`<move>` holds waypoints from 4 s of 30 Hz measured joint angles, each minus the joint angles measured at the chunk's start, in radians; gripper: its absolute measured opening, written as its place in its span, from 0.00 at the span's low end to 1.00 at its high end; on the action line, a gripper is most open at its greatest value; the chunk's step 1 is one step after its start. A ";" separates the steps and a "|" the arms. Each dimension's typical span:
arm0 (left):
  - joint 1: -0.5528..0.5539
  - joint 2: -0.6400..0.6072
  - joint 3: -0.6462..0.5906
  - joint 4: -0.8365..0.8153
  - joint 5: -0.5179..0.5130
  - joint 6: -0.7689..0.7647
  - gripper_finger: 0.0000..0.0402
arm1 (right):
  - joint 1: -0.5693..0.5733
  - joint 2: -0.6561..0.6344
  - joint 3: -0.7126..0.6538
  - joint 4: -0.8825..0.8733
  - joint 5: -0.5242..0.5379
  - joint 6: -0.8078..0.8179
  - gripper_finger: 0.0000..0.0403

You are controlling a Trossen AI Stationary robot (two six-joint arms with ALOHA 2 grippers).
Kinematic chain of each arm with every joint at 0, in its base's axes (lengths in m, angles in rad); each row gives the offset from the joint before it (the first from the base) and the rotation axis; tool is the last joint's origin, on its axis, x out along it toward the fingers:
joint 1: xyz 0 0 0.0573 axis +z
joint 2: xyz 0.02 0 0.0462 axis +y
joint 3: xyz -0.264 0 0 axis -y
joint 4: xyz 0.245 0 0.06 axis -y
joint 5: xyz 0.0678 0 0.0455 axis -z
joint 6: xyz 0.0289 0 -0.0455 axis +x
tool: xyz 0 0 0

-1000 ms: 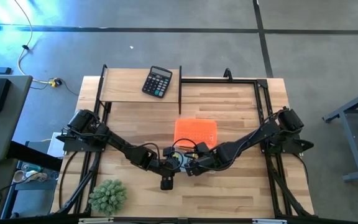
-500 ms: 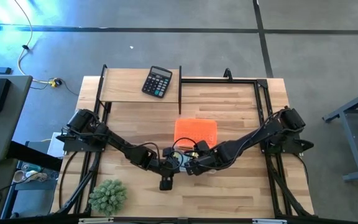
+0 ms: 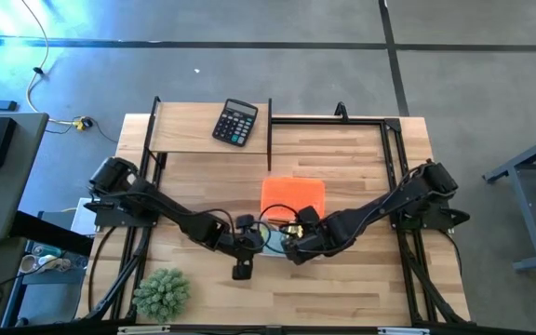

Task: Pack school essentials
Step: Close the supply box

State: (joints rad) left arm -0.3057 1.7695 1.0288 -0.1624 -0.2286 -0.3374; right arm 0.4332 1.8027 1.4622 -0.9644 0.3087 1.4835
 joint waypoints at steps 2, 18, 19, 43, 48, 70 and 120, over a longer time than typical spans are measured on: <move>0.000 -0.022 -0.003 -0.025 -0.003 0.003 0.00 | 0.000 0.000 0.021 -0.028 0.018 0.000 0.61; 0.066 -0.276 0.000 -0.187 -0.009 0.080 0.00 | -0.007 -0.052 0.167 -0.339 0.164 0.040 0.61; 0.076 -0.293 0.001 -0.195 -0.008 0.081 0.00 | -0.007 -0.059 0.167 -0.342 0.174 0.044 0.61; 0.246 -0.801 -0.360 -0.101 0.072 0.060 0.00 | -0.016 -0.138 0.159 -0.536 0.275 0.177 0.61; 0.308 -0.898 -0.422 -0.091 0.120 0.061 0.00 | -0.030 -0.183 0.159 -0.585 0.311 0.178 0.61; 0.527 -0.996 -0.446 -0.057 0.254 0.120 0.00 | -0.220 -0.387 0.159 -0.606 0.385 -0.143 0.61; 0.556 -0.996 -0.445 -0.047 0.141 -0.039 0.48 | -0.508 -0.916 -0.130 -0.361 0.272 -0.916 0.61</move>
State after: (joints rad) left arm 0.2504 0.7738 0.5835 -0.2096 -0.0875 -0.3760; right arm -0.0746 0.8868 1.3322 -1.3256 0.5804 0.5676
